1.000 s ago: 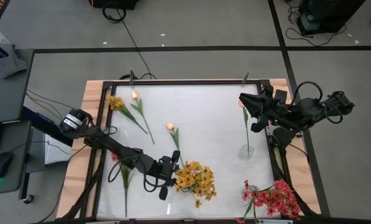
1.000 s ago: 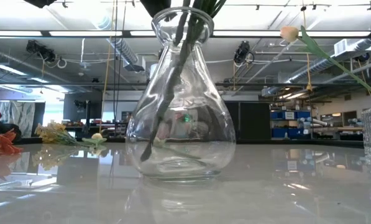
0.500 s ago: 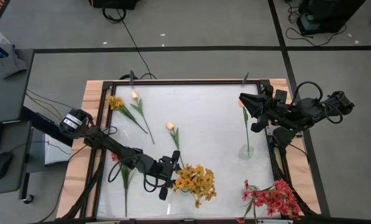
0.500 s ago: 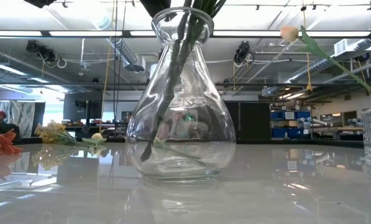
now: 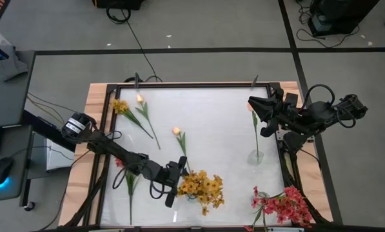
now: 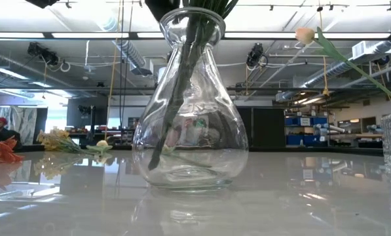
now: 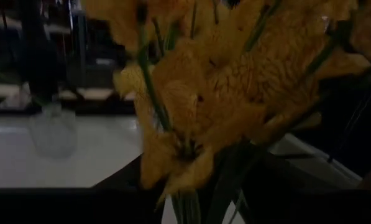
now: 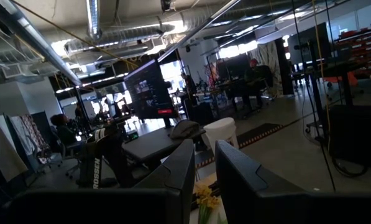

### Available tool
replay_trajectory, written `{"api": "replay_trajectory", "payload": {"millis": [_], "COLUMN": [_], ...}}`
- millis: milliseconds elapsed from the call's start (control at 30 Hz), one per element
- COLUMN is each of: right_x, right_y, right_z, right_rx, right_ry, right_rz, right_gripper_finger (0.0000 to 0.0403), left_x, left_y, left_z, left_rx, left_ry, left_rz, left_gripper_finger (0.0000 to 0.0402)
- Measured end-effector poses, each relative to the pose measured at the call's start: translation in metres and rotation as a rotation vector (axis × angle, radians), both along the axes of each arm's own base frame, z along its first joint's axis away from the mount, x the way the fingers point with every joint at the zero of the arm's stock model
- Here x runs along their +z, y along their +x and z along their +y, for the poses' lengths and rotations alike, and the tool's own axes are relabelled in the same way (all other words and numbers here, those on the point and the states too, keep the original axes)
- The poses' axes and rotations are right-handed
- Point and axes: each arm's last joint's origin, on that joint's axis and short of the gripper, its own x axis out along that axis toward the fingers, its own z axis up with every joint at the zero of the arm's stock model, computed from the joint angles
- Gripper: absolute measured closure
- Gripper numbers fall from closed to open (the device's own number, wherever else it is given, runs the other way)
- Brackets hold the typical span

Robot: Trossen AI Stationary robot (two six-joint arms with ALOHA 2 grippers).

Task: Sort flowers into vase by color
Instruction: Put the right yellow flowers into the bottom left transparent vase

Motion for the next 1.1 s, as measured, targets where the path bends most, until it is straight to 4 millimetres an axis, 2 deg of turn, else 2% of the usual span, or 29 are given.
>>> {"api": "replay_trajectory", "payload": {"millis": [100,433,600,800,1100], "right_x": [0.0,0.0,0.0,0.0,0.0], "right_y": [0.0,0.0,0.0,0.0,0.0], "right_z": [0.0,0.0,0.0,0.0,0.0], "right_rx": [0.0,0.0,0.0,0.0,0.0], "right_ry": [0.0,0.0,0.0,0.0,0.0], "right_rz": [0.0,0.0,0.001,0.001,0.001], "right_gripper_finger": [0.0328,0.0328,0.0328,0.0328,0.0328], "left_x": [-0.002,0.022,0.026,0.015,0.009], "left_y": [-0.002,-0.016,-0.025,-0.038,-0.042], "left_z": [0.001,0.009,0.012,0.01,0.012], "left_rx": [0.002,0.0,-0.016,-0.042,-0.031], "left_ry": [0.011,0.021,0.049,0.077,0.083], "left_rz": [0.061,0.072,0.146,0.337,0.423], "left_gripper_finger": [0.0207,0.0186,0.0186,0.0186,0.0186]}}
